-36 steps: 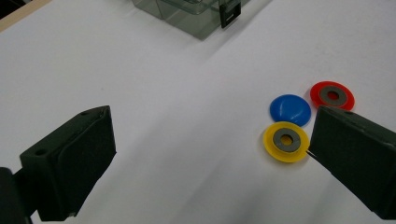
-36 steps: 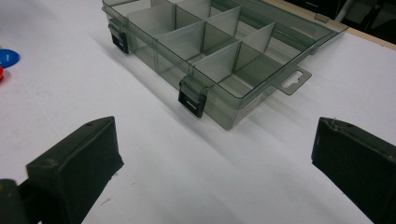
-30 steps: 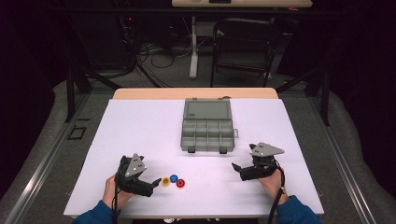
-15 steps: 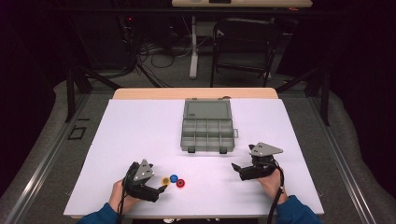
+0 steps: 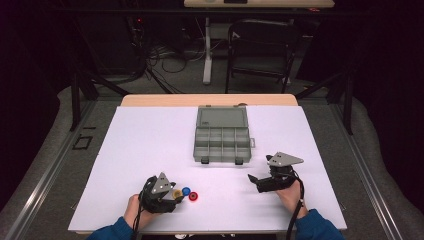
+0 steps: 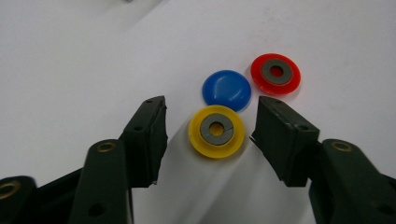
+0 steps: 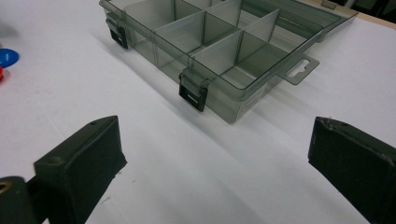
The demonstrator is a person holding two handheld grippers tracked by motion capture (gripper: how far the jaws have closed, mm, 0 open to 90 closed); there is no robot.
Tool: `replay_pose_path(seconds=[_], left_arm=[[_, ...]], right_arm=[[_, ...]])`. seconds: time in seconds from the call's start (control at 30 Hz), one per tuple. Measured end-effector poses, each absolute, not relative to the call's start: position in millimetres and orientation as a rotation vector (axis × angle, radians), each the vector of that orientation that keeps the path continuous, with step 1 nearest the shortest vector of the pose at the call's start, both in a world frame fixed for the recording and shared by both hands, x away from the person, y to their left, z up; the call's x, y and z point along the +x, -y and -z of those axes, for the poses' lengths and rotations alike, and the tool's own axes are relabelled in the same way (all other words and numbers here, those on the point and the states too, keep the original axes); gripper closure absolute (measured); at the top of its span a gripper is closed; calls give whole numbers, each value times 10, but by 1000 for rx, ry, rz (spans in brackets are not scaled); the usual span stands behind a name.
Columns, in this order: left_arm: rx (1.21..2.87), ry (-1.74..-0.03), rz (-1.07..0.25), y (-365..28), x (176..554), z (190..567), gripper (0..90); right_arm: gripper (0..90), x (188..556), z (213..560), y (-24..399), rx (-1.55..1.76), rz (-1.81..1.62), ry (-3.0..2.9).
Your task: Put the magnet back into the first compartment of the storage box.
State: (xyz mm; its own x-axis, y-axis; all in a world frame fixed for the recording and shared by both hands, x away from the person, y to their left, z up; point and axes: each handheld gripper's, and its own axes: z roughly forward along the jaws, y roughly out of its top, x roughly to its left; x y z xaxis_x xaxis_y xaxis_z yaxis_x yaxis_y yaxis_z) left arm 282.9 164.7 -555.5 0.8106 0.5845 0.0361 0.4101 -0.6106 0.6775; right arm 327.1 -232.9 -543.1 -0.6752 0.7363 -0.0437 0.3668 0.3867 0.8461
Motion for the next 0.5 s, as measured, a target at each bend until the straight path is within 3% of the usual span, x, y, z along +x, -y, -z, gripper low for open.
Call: replay_pose_path(seconds=[0.23,0.5], left_arm=[[2305,-714,-286,-1658,2838,5581,610],[2301,-714,-262,-1685,2842,5580,625]], right_arm=[[32,3272,5440,2319,949,-1202,-2237],[34,3271,5436,2323,945,-1201,-2237]])
